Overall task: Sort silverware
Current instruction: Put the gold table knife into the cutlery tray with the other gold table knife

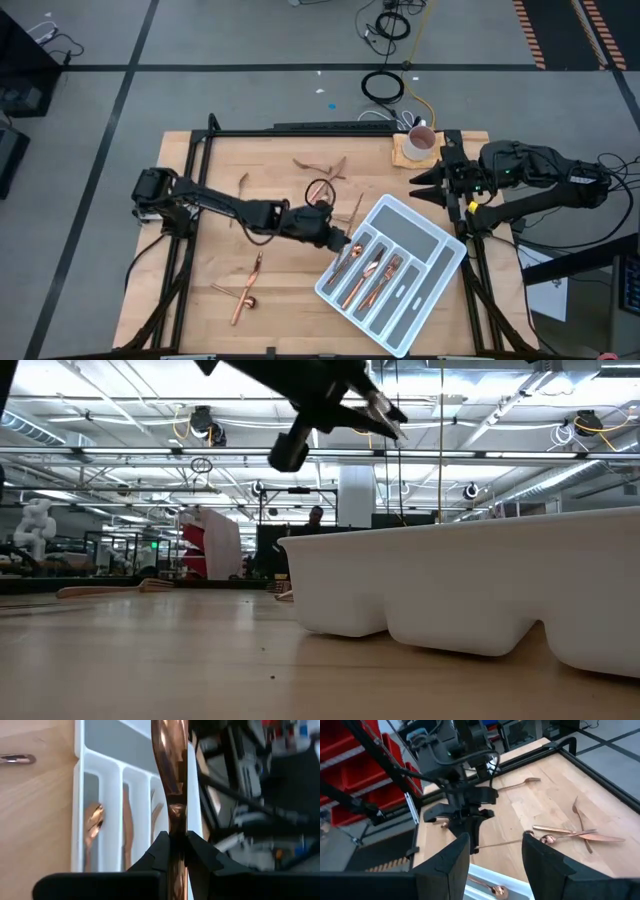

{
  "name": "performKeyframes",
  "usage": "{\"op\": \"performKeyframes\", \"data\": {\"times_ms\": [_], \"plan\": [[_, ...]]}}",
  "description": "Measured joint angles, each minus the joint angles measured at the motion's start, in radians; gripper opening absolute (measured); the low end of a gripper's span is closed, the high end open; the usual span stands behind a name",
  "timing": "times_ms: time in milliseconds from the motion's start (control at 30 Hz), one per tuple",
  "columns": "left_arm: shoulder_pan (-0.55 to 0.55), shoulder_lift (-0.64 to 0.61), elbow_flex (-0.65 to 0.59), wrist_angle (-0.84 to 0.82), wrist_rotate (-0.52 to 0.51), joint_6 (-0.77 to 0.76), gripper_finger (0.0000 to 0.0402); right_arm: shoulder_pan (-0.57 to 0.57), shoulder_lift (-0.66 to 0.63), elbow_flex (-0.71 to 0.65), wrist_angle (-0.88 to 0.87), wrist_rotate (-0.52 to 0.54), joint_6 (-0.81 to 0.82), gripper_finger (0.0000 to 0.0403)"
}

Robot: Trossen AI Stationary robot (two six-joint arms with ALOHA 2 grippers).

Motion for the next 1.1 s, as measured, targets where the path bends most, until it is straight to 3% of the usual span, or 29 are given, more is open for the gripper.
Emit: {"op": "performKeyframes", "data": {"times_ms": [233,467,767,1100], "plan": [[-0.064,0.14,0.188,-0.022,-0.05,-0.056,0.0038,0.0,-0.004,0.0,-0.034,-0.006,-0.049,0.0167],[-0.073,0.252,0.379,-0.355,-0.068,-0.026,0.0038,0.0,-0.035,0.0,-0.058,-0.007,-0.064,0.0167],[-0.081,0.336,0.444,-0.424,-0.05,-0.066,0.0038,0.0,-0.081,0.0,-0.082,-0.007,-0.083,0.0167],[-0.093,0.336,0.444,-0.469,-0.071,-0.083,0.0038,0.0,-0.106,0.0,-0.122,-0.006,-0.106,0.0167]]}}
